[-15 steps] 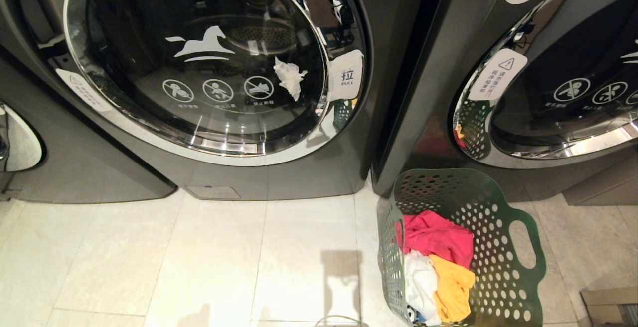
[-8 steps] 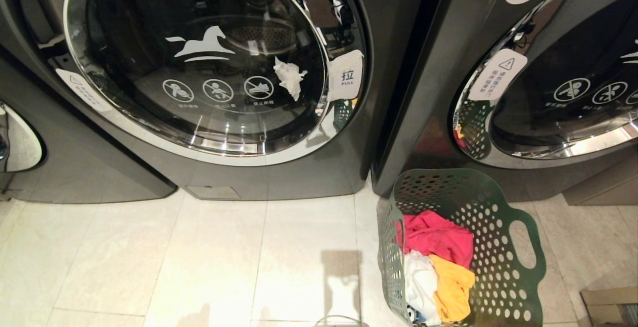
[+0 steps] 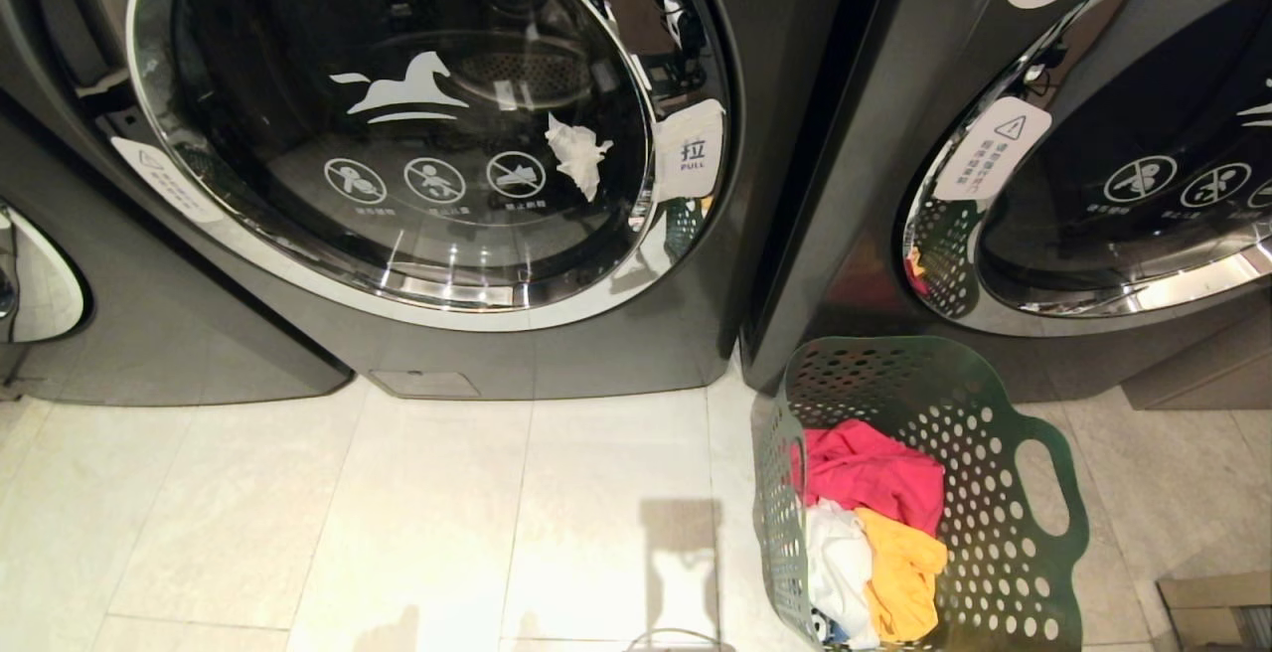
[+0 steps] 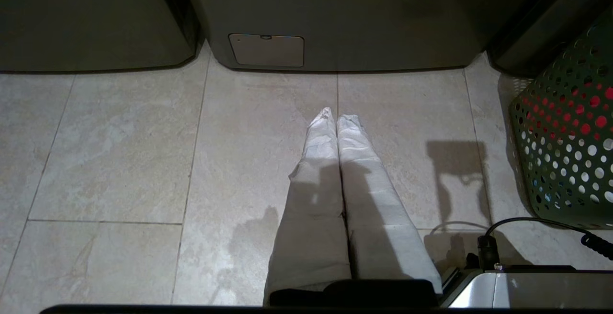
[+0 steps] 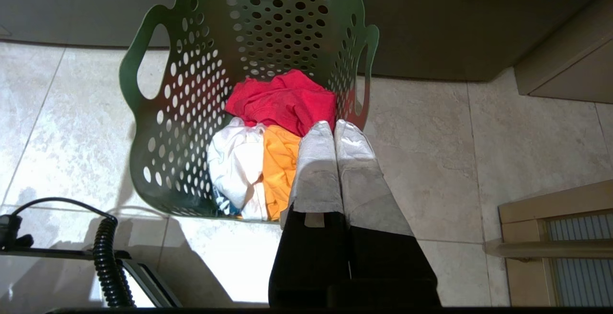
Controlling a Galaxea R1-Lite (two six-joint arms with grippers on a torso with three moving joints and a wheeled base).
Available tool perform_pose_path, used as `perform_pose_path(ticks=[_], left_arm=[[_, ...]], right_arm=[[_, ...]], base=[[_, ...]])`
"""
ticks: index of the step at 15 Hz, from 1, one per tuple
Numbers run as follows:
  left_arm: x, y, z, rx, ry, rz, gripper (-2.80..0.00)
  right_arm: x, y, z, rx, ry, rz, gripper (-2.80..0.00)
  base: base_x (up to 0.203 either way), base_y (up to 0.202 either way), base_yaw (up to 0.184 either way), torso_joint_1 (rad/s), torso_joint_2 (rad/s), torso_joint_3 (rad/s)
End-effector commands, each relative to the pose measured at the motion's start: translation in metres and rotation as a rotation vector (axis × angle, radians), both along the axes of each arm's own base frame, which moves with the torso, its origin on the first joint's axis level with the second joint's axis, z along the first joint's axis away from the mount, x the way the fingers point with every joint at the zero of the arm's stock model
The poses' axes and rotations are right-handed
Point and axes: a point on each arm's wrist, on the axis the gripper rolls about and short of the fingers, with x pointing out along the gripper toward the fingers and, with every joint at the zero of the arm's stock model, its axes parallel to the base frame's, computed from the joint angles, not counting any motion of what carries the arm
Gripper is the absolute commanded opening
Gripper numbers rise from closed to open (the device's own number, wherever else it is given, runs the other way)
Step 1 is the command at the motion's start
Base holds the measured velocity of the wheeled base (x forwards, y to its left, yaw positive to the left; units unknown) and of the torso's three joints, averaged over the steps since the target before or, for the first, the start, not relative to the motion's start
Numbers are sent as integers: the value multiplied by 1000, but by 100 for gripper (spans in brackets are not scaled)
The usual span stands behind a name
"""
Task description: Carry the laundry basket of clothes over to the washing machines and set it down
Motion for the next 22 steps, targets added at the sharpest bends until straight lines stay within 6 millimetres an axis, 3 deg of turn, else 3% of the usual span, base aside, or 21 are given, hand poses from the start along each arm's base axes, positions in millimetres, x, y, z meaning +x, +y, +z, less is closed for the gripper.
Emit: perform_pose_path(ticks=[1, 22], left_arm=[[0, 0, 0, 0, 1, 0, -280], [0, 0, 0, 0, 2, 0, -280]], right_arm=[[0, 0, 0, -1, 1, 0, -280], [0, 0, 0, -1, 1, 0, -280]], base=[[0, 0, 0, 0, 0, 0], [0, 0, 0, 0, 0, 0]])
